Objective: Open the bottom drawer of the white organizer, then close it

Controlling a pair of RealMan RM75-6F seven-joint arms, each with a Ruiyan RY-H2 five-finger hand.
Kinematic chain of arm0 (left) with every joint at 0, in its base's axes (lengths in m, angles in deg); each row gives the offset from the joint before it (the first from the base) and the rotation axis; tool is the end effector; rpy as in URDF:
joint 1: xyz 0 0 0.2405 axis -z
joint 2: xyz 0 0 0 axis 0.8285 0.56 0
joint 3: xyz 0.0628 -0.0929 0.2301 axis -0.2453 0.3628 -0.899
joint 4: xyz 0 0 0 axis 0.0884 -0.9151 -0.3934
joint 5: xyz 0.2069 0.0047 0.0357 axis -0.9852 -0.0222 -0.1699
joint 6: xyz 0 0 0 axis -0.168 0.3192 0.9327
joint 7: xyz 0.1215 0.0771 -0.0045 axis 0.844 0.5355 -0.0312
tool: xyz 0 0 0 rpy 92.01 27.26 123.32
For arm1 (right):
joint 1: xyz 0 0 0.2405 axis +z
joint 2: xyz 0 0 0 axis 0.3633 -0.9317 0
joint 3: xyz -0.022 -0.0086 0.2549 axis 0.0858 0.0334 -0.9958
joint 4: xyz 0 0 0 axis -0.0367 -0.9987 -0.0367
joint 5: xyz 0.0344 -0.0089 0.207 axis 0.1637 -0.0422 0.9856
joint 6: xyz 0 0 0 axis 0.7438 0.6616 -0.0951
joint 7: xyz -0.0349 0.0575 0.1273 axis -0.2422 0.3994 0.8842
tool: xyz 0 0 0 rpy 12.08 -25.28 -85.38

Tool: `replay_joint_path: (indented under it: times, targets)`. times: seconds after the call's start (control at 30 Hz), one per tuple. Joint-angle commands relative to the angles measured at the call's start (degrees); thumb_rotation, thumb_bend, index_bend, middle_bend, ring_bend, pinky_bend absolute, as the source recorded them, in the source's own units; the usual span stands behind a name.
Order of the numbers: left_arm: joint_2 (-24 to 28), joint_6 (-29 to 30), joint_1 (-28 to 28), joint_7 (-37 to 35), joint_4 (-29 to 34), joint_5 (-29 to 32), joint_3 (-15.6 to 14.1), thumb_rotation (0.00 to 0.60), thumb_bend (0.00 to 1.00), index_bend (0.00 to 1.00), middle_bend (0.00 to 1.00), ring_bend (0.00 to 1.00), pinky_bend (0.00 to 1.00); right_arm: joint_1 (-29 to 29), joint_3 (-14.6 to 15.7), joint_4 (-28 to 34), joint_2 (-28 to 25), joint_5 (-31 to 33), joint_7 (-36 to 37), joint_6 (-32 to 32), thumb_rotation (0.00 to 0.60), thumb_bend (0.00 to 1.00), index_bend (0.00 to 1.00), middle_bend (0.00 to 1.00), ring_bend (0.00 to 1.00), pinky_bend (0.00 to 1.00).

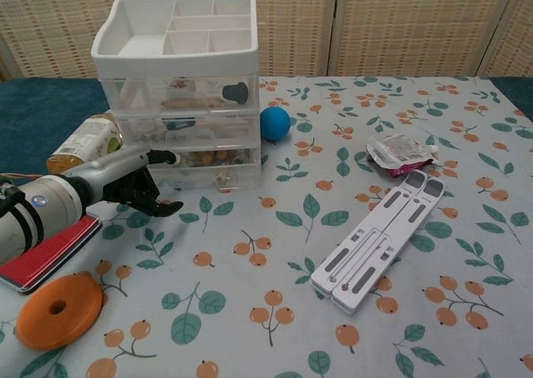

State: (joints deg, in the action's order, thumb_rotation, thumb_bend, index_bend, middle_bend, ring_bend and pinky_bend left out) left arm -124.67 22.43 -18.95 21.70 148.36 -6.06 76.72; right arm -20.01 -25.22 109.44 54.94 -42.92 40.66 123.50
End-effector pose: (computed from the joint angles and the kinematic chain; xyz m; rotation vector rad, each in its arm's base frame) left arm -0.1694 0.3212 -0.0618 -1.6268 -1.3629 -0.9337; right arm -0.3069 -0.1573 0.1765 1.3654 -0.9427 0.9665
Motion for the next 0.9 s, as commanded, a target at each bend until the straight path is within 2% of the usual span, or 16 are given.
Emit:
replay_joint_path:
  times: [0.03,0.3,0.9]
  targets:
    - [0.3,0.2,0.0,-0.1,0.3,-0.4,-0.2,0.6,0.31,0.29,0.94,1.0,1.0,0.0,0.0,0.0,0.0,0.0,0.0,0.0,0.6,0.42,0.0,0.1,0.0,0.02]
    - [2.0,1.5,-0.6,0.3,3.1,-2.8,-1.8,0.6,0.31,0.35,0.94,1.0,1.0,0.2,-0.1,-0.1,0.3,0.0,0.1,-0.3,0.6,0.42,0.0,0.1,0.0,0.02]
    - [6.3,2.1,-1.3,3.2,9.8,-5.4,-5.4,0.6,0.31,0.41,0.94,1.0,1.0,0.2,-0.1,-0.5,0.4,-0.2,0.6,-0.3,0.6,0.42,0.0,0.1,0.0,0.02]
